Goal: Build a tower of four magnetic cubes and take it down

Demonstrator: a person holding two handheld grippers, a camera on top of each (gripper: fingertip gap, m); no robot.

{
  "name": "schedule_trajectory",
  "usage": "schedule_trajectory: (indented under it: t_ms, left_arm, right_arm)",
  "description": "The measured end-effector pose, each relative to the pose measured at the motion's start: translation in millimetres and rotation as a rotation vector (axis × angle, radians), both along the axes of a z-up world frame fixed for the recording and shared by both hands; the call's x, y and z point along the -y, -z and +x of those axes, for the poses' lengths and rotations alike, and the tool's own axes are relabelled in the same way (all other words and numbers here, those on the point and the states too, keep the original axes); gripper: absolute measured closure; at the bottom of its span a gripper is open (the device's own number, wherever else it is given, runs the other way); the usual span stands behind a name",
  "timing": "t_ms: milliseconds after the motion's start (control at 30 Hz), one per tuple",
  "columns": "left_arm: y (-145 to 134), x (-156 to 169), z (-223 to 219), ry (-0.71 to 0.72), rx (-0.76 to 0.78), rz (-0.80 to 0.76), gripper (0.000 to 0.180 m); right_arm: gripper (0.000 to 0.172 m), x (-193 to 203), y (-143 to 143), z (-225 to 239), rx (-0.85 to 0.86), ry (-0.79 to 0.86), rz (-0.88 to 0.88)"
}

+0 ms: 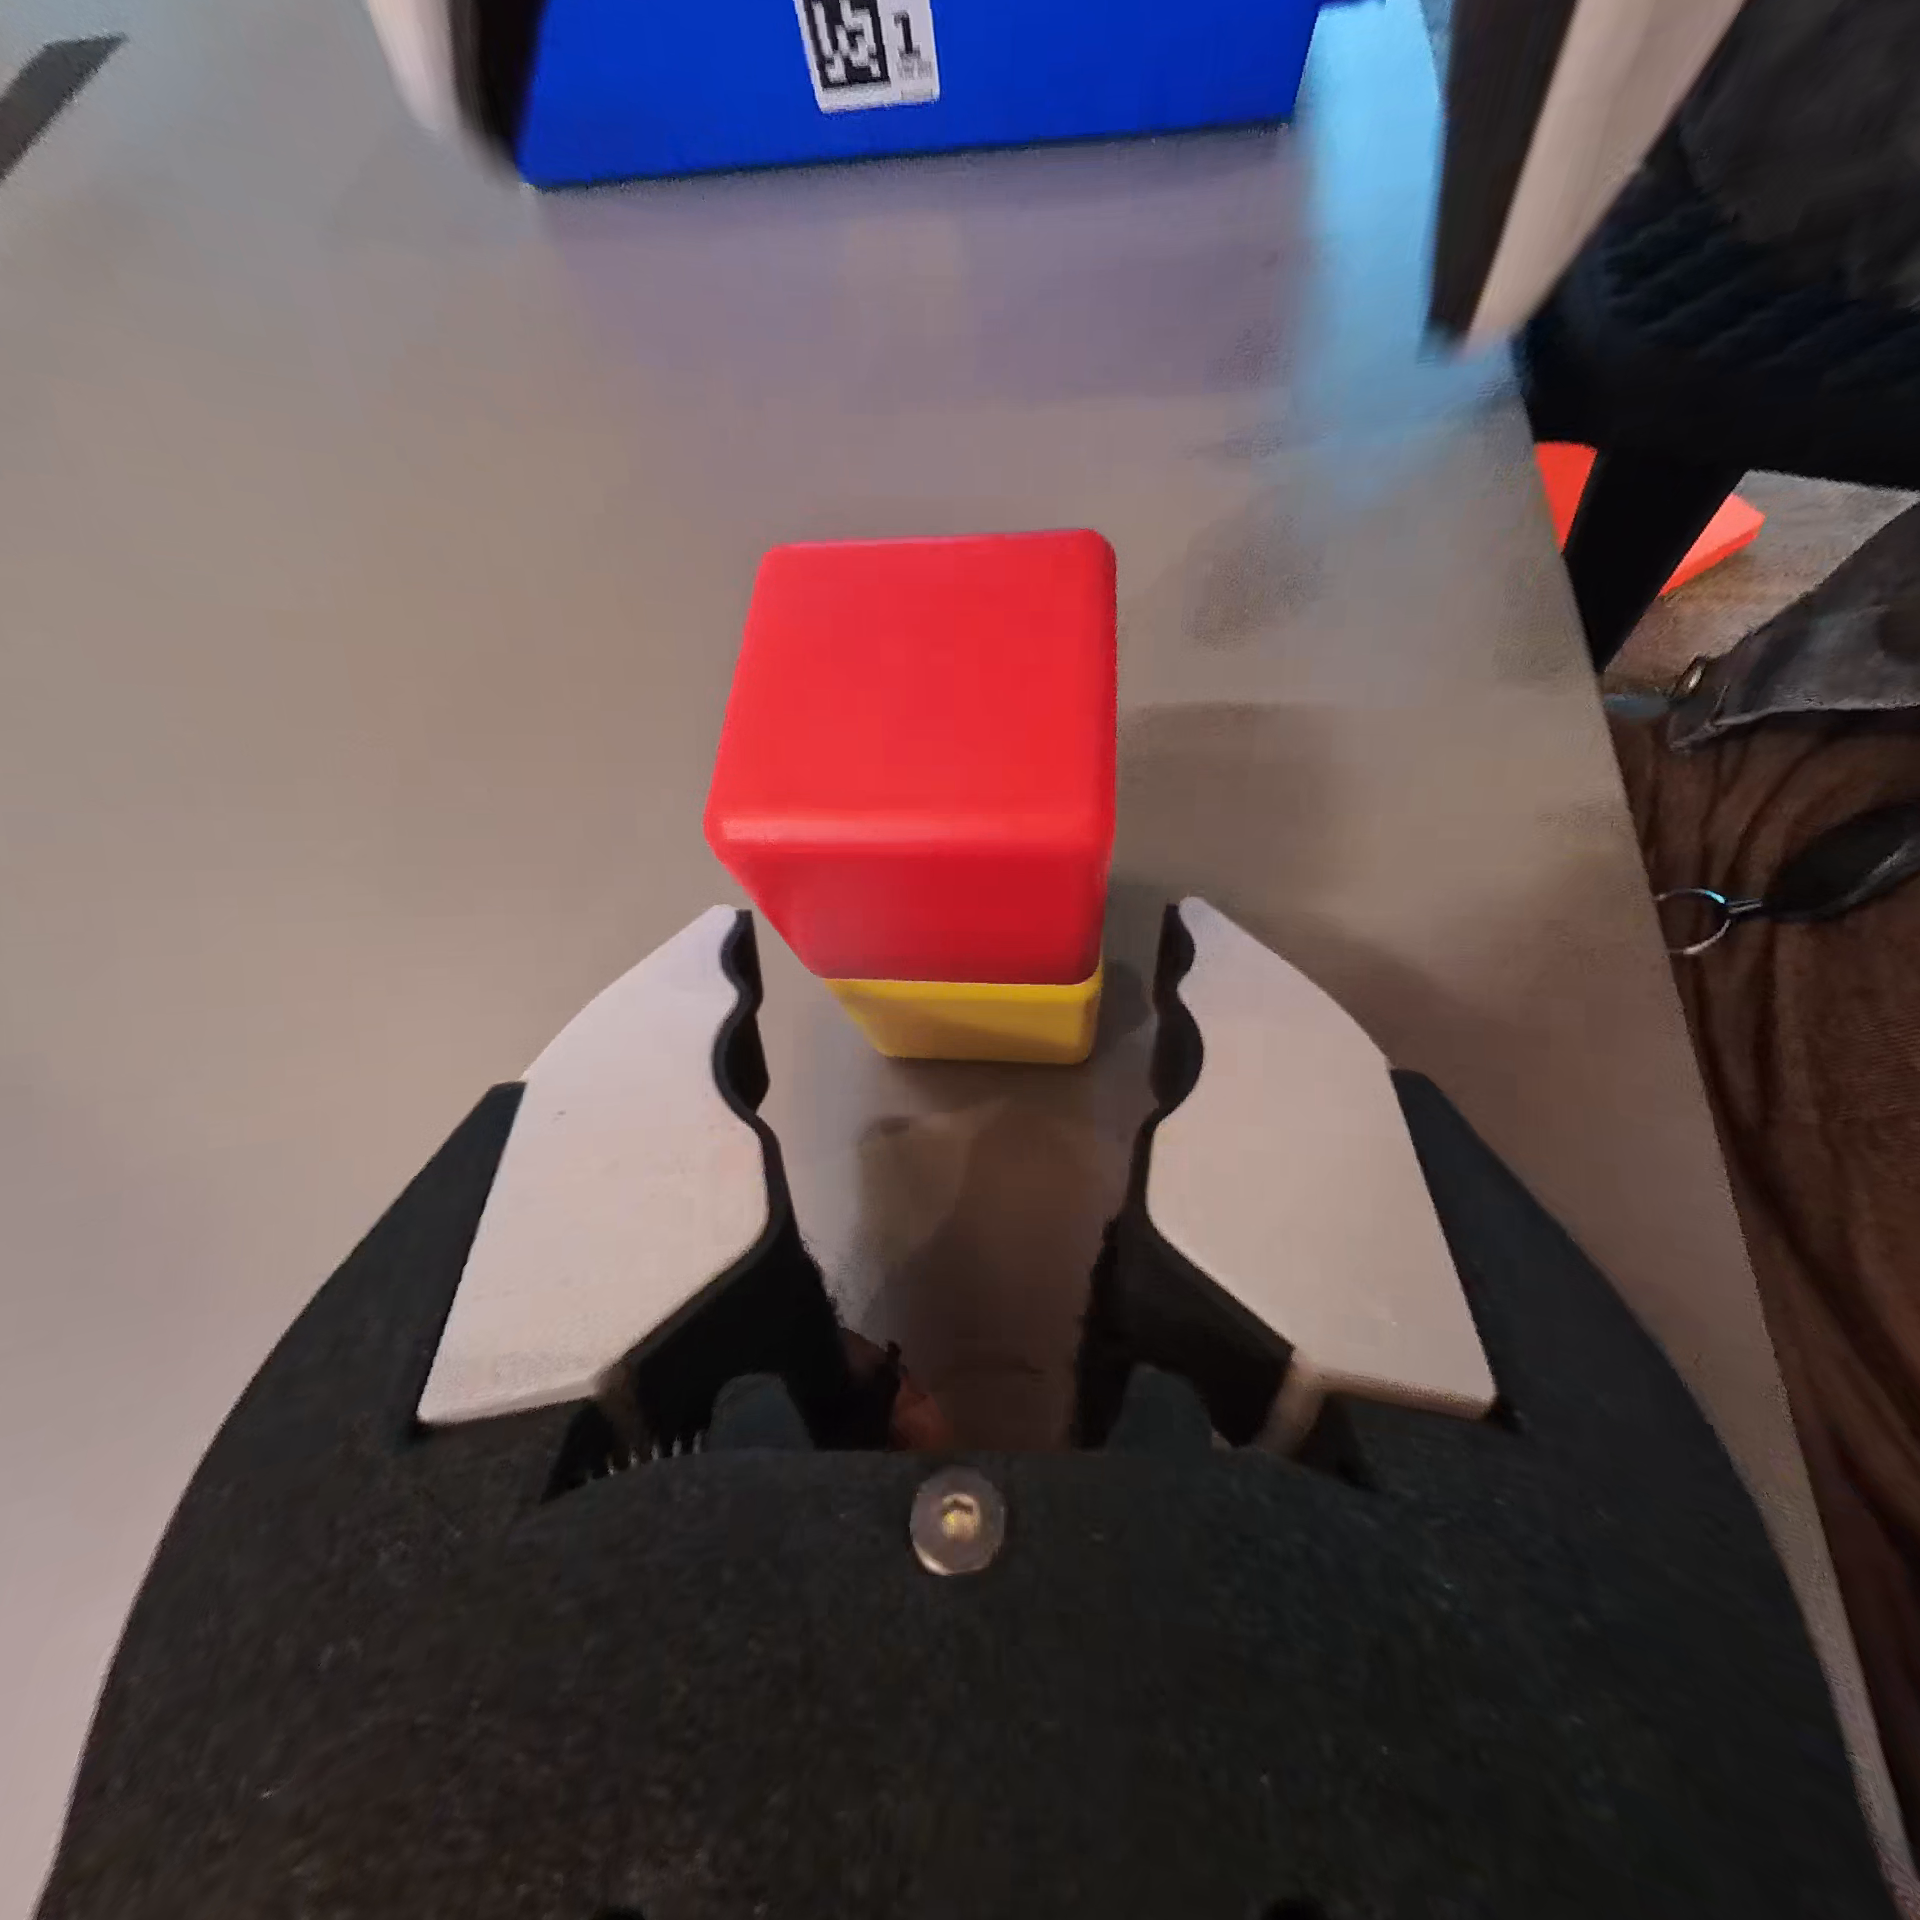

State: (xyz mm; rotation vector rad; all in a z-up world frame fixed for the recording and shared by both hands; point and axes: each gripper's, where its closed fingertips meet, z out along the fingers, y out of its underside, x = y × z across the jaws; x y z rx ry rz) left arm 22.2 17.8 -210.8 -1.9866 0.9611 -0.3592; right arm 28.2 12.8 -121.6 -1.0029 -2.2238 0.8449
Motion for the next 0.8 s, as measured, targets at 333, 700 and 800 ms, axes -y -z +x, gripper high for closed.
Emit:
schedule_trajectory:
  t_ms: [333, 700, 800]
  left_arm:
    - [8, -1, -1, -0.004, -0.059, -0.011, 0.130]
    - [9, -1, -3, -0.014, -0.058, -0.025, 0.130]
    - [9, -1, -3, -0.014, -0.057, -0.027, 0.130]
  right_arm:
    - [0.124, 2, 38, -18, 0.132, -0.017, 0.021]
    - [0.125, -42, -62, 23, -0.297, 0.226, -0.179]
    - [0.125, -77, -102, 65, -0.385, 0.414, -0.124]
